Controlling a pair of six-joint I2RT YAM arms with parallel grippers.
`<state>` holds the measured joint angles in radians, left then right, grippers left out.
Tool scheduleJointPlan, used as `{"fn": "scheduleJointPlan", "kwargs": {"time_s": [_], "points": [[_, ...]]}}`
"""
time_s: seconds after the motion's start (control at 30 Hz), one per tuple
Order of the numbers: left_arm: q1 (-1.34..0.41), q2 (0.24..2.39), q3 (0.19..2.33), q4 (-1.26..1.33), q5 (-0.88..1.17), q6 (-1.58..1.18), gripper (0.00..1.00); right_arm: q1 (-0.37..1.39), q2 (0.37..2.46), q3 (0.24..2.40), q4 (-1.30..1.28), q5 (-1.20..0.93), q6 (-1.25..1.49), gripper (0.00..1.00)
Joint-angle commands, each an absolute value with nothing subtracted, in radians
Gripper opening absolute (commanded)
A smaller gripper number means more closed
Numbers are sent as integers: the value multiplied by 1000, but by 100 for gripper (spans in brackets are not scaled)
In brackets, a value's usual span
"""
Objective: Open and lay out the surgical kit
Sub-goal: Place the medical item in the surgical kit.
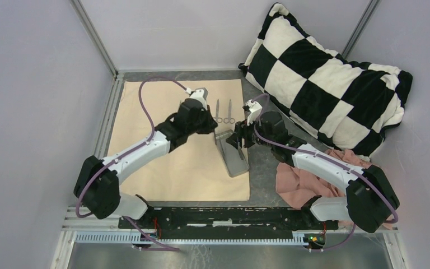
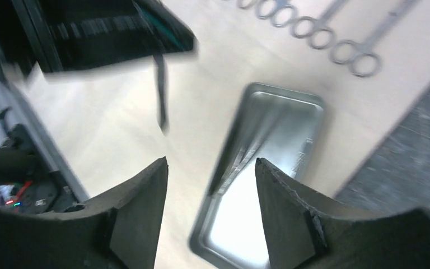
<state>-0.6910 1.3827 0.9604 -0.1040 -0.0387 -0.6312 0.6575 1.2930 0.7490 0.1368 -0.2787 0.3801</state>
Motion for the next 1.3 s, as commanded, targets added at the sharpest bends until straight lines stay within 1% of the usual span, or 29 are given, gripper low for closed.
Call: {"fn": "scheduleJointPlan", "kwargs": {"time_s": [0.0,0.07,0.13,0.23,0.33,0.4,0.53,0.73,1.0,1.17,1.27], "points": [[-495,1476,1118,-362,-100,-208,2,599,1248,733,79,-210,280,65],[-371,1558,1182,-404,-43,-98,2,587,1243,727,68,-201,260,66],[-272,1663,1274,-456,-33,3,2,585,1247,721,72,-201,253,66],[-184,1861,1455,-561,-42,75,2,580,1264,719,85,-219,250,65],[-126,2029,1628,-661,-9,62,2,576,1281,719,89,-232,248,65],[-115,2118,1747,-718,-5,85,2,577,1286,715,93,-237,247,64],[-107,2260,1912,-803,-31,89,2,575,1302,712,96,-252,247,64],[-102,2305,1949,-789,-33,82,2,574,1307,712,98,-262,247,63],[-101,2343,1979,-782,-42,72,9,575,1315,711,115,-273,252,61],[-94,2363,1989,-760,-50,47,17,575,1317,709,116,-274,250,60],[-94,2367,1991,-754,-49,32,25,574,1320,709,119,-280,253,60]]}}
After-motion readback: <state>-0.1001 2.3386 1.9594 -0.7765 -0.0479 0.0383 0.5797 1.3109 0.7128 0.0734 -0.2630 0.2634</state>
